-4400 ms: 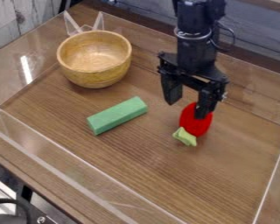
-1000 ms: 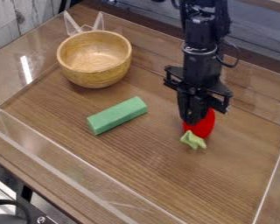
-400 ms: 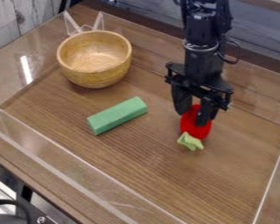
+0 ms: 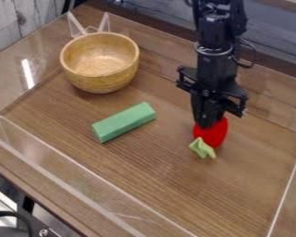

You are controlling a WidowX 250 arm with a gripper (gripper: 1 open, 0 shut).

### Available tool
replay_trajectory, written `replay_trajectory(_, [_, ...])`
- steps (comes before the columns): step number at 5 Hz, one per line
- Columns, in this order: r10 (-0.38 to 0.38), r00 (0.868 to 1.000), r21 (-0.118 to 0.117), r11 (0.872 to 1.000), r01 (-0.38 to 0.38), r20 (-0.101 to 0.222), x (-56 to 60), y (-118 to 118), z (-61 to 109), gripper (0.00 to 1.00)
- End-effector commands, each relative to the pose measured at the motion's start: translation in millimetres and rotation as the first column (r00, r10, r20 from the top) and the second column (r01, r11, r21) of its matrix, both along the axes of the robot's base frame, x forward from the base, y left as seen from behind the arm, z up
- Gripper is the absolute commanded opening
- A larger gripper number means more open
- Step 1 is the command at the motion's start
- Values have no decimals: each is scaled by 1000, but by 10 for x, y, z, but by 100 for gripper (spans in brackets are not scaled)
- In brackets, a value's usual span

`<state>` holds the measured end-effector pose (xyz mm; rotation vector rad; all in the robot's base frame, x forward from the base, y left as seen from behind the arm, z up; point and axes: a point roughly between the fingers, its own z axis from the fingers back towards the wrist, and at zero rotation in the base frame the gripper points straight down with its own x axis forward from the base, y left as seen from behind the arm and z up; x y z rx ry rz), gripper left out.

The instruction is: Move the red object to the left side of the table

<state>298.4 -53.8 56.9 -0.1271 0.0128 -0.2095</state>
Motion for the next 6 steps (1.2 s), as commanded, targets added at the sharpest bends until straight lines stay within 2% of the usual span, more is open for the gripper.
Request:
replay_trajectory(1, [-9, 999, -4, 1000, 9, 37, 64, -21, 84, 0])
replay_trajectory(2, [-9, 999, -4, 1000, 9, 33, 57, -18, 91, 100])
replay_trajectory(3, [-10, 1000, -4, 1000, 10, 29, 51, -16, 94, 100])
replay_trajectory(4, [-11, 999, -7, 1000, 12, 30, 26, -12, 77, 0])
replay_trajectory(5, [-10, 1000, -9, 1000, 11, 29, 5, -8, 103, 100])
replay_trajectory(6, [-10, 1000, -9, 1000, 10, 29, -13, -1, 143, 100])
